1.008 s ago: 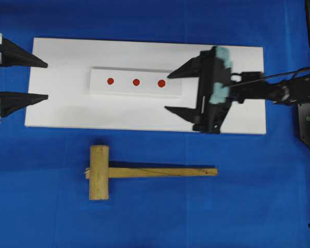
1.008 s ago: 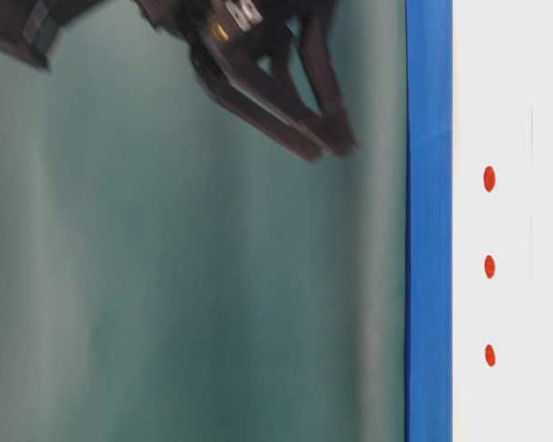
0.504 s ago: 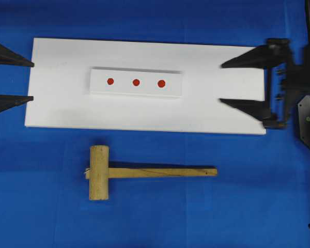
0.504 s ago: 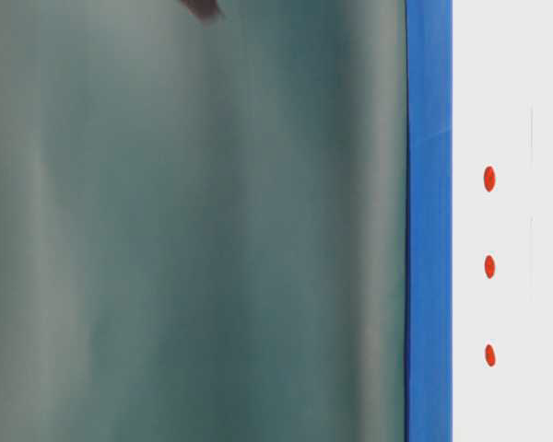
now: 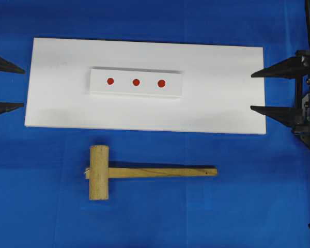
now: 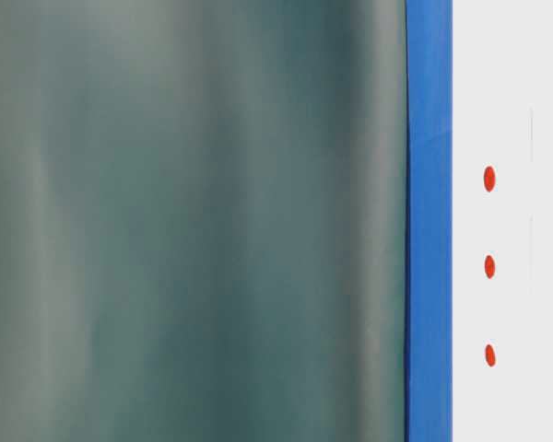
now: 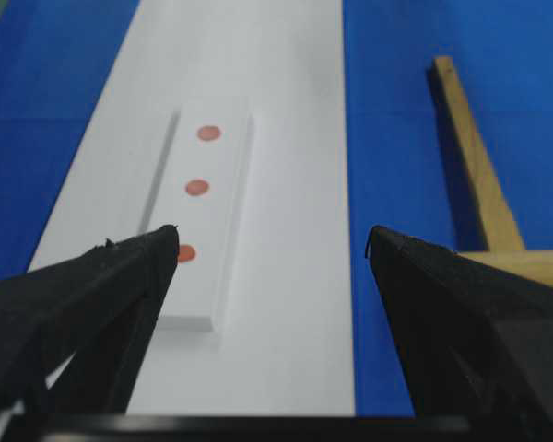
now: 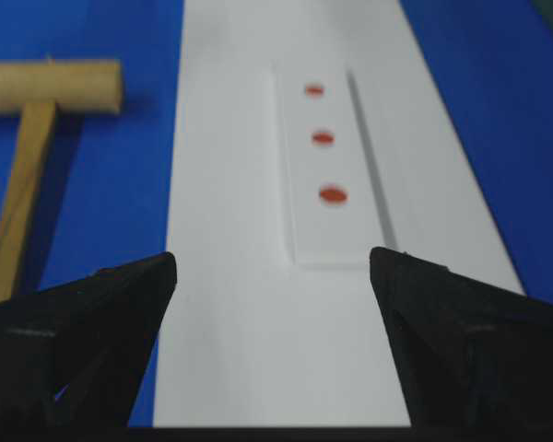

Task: Hit the mark with a hammer.

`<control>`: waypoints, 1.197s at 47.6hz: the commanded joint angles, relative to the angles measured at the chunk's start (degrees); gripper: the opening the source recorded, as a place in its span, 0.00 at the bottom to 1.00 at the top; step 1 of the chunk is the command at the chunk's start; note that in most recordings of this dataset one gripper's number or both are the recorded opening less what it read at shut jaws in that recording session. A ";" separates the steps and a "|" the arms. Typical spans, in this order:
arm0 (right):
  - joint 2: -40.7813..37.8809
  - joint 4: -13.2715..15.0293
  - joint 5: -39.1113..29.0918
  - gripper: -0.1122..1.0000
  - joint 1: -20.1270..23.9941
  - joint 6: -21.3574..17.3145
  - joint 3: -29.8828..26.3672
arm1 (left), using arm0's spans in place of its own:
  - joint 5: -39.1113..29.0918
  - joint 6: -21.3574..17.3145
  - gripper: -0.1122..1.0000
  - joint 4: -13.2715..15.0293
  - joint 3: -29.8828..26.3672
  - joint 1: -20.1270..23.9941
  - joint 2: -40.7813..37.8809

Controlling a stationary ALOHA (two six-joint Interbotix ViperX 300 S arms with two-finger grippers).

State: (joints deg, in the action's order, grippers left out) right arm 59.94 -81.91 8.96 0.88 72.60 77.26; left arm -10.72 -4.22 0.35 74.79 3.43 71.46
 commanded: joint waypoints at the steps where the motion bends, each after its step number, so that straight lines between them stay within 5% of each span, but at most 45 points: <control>1: 0.44 -0.53 -0.18 0.80 0.09 -0.09 0.26 | 0.00 0.00 0.83 0.00 0.35 -0.18 0.53; 57: 3.08 -1.76 1.67 0.78 0.09 -0.26 2.46 | -0.18 0.62 0.83 0.09 2.55 -0.18 1.58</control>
